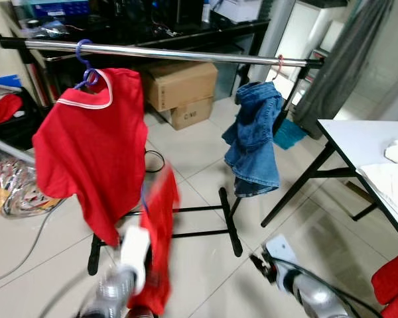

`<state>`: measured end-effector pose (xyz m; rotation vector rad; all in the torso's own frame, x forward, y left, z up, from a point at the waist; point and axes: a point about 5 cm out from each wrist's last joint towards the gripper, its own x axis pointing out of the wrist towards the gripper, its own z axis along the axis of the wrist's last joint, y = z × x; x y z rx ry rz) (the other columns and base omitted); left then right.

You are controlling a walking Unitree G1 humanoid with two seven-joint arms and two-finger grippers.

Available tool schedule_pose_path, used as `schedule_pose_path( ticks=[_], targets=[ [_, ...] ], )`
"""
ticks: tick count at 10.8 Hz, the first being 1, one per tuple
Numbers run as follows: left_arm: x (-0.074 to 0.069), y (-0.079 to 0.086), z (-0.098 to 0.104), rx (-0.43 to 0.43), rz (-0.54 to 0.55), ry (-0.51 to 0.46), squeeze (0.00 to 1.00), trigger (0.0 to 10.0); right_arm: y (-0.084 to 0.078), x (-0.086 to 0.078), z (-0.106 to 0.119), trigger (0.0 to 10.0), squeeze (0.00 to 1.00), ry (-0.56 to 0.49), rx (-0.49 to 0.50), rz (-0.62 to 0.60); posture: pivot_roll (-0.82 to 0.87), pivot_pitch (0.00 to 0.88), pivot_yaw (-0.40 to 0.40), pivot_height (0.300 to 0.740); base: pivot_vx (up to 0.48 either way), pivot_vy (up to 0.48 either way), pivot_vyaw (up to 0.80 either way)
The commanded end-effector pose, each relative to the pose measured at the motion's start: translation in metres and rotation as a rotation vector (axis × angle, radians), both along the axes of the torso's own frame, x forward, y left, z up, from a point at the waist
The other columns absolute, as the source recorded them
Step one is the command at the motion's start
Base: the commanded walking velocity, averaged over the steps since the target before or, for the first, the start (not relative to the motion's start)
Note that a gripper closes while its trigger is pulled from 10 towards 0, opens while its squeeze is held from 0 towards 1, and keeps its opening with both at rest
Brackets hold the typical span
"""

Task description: Hang hanger

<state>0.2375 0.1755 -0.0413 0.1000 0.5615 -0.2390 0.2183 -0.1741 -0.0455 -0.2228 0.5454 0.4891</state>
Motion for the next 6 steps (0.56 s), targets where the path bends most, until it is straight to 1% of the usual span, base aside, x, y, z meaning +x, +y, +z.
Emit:
schedule_pose_path(
  ticks=[1,2,3,5,6],
  targets=[
    [0.008,-0.001,0.008,-0.014,-0.01,-0.056,0.0,10.0,-0.008,0.006,0.006,10.0,0.0,-0.037,0.004,-0.02,0.12,0.0,-0.116,0.74,0.0,0.0,0.0],
    [0.007,0.002,0.008,-0.001,-0.015,-0.058,0.0,10.0,-0.007,0.006,0.007,10.0,0.0,-0.041,0.007,-0.013,0.12,0.0,-0.116,0.74,0.0,0.0,0.0],
    [0.01,0.003,0.012,0.002,-0.021,-0.089,0.0,10.0,-0.004,0.009,0.01,10.0,0.0,-0.063,0.016,0.002,0.13,0.0,-0.118,0.74,0.0,0.0,0.0],
    [0.017,0.004,0.023,-0.033,-0.02,-0.177,0.0,10.0,0.004,0.018,0.023,10.0,0.0,-0.151,0.08,0.036,0.14,0.0,-0.119,0.74,0.0,0.0,0.0],
    [0.017,0.003,0.026,-0.047,-0.019,-0.206,0.0,10.0,0.009,0.021,0.029,10.0,0.0,-0.188,0.114,0.061,0.14,0.0,-0.119,0.74,0.0,0.0,0.0]
  ],
)
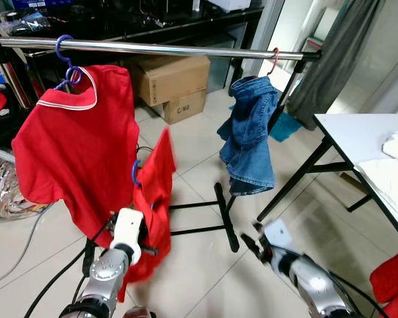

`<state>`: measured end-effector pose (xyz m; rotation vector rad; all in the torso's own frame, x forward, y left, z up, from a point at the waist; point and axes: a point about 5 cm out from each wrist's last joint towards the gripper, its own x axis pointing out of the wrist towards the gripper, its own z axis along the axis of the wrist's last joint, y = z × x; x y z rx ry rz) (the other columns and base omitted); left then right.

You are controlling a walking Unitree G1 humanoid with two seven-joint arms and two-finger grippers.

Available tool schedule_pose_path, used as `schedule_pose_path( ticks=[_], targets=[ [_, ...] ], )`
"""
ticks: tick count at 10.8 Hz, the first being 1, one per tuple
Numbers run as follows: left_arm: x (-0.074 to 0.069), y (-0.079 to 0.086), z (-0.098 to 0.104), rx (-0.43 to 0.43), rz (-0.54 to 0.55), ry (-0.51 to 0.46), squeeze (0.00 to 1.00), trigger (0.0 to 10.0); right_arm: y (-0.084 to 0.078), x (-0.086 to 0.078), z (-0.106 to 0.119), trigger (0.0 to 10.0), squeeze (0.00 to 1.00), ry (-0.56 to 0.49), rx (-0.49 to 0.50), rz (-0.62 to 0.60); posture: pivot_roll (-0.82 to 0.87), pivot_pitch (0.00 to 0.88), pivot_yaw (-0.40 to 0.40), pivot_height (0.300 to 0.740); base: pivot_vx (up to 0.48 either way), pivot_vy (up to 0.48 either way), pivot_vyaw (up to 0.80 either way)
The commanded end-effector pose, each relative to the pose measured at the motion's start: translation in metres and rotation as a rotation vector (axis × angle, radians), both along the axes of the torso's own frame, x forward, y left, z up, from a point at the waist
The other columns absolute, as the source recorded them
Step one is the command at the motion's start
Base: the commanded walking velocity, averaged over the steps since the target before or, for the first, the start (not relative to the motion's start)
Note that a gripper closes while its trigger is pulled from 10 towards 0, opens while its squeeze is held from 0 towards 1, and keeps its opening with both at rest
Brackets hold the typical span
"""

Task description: Hang hanger

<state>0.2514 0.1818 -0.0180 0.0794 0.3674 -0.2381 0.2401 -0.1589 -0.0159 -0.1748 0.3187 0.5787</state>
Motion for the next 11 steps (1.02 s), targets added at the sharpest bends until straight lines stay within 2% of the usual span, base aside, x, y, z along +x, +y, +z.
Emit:
schedule_pose_path(
  ticks=[1,4,6,8,11],
  targets=[
    [0.002,-0.004,0.005,-0.024,-0.011,-0.044,0.0,10.0,-0.003,0.0,0.003,10.0,0.0,-0.019,0.012,0.001,0.14,0.0,-0.123,0.74,0.0,0.0,0.0],
    [-0.001,-0.009,0.014,-0.077,0.087,-0.152,0.0,10.0,0.004,0.002,0.01,10.0,0.0,-0.052,0.02,0.081,0.15,0.0,-0.133,0.74,0.0,0.0,0.0],
    [-0.004,-0.008,0.021,-0.107,0.173,-0.21,0.0,10.0,0.013,0.002,0.018,10.0,0.0,-0.089,0.009,0.201,0.17,0.0,-0.143,0.74,0.0,0.0,0.0],
    [-0.003,-0.011,0.028,-0.122,0.167,-0.232,0.0,10.0,0.018,0.01,0.028,10.0,0.0,-0.124,0.025,0.226,0.19,0.0,-0.154,0.74,0.0,0.0,0.0],
    [0.001,-0.013,0.036,-0.119,0.166,-0.249,0.0,10.0,0.02,0.011,0.03,10.0,0.0,-0.125,0.03,0.234,0.18,0.0,-0.15,0.74,0.0,0.0,0.0]
  ],
)
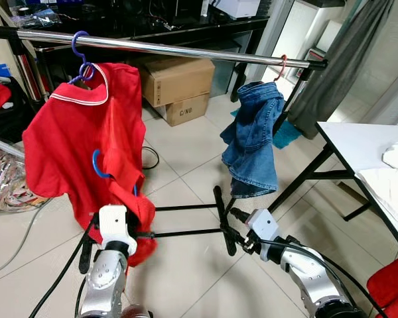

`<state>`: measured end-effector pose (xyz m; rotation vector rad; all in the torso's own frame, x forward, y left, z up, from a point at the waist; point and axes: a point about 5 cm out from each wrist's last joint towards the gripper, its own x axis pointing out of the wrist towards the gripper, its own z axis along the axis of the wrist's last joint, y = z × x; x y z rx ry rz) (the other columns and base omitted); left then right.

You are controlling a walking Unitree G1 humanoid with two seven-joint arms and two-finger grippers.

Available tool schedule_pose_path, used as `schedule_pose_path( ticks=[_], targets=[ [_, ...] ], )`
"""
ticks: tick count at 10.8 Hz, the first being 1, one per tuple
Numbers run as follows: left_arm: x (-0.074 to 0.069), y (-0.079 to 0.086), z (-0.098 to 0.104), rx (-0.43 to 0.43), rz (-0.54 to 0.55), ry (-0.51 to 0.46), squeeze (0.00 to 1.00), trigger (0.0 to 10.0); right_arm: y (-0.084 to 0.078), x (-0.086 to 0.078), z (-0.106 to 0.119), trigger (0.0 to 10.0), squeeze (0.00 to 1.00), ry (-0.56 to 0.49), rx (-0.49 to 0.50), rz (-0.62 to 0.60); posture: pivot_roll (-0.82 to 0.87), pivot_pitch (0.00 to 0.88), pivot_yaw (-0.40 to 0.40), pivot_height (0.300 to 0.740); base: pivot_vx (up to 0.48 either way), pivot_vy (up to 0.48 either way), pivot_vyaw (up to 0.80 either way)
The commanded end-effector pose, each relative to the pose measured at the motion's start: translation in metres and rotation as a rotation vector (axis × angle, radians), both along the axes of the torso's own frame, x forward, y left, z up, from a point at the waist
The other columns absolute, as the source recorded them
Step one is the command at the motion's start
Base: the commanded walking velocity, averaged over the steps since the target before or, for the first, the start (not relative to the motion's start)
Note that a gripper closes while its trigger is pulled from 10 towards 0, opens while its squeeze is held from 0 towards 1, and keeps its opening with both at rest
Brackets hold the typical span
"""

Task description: Hang hanger

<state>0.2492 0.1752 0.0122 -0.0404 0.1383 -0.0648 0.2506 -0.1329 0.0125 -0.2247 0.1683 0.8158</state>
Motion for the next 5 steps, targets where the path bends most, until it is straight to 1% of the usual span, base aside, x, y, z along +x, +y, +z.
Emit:
schedule_pose_path(
  ticks=[1,5],
  targets=[
    [0.0035,-0.0071,0.0063,0.002,-0.023,-0.029,0.0,10.0,-0.0053,-0.0004,0.0014,10.0,0.0,0.0,0.004,-0.014,0.18,0.0,-0.147,0.74,0.247,0.0,0.0],
    [0.0037,-0.0071,0.0085,0.002,-0.023,-0.026,0.0,10.0,-0.0042,0.0009,0.0036,10.0,0.0,-0.01,-0.003,-0.003,0.18,0.0,-0.149,0.74,0.269,0.0,0.0]
  ],
)
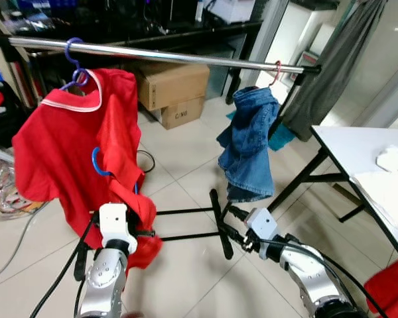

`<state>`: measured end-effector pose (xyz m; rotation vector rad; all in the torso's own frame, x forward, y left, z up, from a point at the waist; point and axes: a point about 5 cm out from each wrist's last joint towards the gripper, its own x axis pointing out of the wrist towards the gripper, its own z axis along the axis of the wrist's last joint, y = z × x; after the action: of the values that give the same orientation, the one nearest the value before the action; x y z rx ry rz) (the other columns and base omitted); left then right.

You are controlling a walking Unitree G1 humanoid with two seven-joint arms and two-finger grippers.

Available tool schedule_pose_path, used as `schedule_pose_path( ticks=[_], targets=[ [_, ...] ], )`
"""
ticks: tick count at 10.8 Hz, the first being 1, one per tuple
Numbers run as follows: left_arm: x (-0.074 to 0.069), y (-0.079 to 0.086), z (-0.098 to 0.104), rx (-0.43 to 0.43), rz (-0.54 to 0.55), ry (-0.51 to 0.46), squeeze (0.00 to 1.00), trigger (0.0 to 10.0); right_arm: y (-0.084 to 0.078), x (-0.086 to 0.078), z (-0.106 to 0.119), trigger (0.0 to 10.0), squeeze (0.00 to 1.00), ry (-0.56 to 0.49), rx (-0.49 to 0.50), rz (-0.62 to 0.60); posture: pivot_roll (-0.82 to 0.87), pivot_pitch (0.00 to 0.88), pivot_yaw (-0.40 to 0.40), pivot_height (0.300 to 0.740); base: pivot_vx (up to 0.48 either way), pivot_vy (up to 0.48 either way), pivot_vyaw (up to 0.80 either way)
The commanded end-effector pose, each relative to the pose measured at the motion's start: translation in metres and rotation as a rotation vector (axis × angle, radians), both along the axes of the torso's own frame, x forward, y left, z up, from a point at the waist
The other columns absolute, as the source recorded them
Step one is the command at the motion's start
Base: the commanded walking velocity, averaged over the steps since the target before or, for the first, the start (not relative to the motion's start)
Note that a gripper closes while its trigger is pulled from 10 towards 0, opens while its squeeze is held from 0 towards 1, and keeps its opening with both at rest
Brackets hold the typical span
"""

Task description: Hang hanger

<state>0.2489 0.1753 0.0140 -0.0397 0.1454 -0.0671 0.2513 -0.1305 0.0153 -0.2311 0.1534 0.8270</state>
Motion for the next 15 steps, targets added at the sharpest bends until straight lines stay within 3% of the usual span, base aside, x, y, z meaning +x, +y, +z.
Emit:
schedule_pose_path(
  ticks=[1,15],
  targets=[
    [0.0041,-0.0072,0.0069,0.002,-0.021,-0.033,0.0,10.0,-0.0064,0.0009,0.0012,10.0,0.0,0.004,-0.005,-0.015,0.19,0.0,-0.149,0.74,0.277,0.0,0.0],
    [0.0083,-0.0092,0.0093,-0.008,-0.023,-0.027,0.0,10.0,-0.0048,0.0023,0.0015,10.0,0.0,0.005,-0.012,-0.013,0.18,0.0,-0.147,0.74,0.384,0.0,0.0]
  ],
)
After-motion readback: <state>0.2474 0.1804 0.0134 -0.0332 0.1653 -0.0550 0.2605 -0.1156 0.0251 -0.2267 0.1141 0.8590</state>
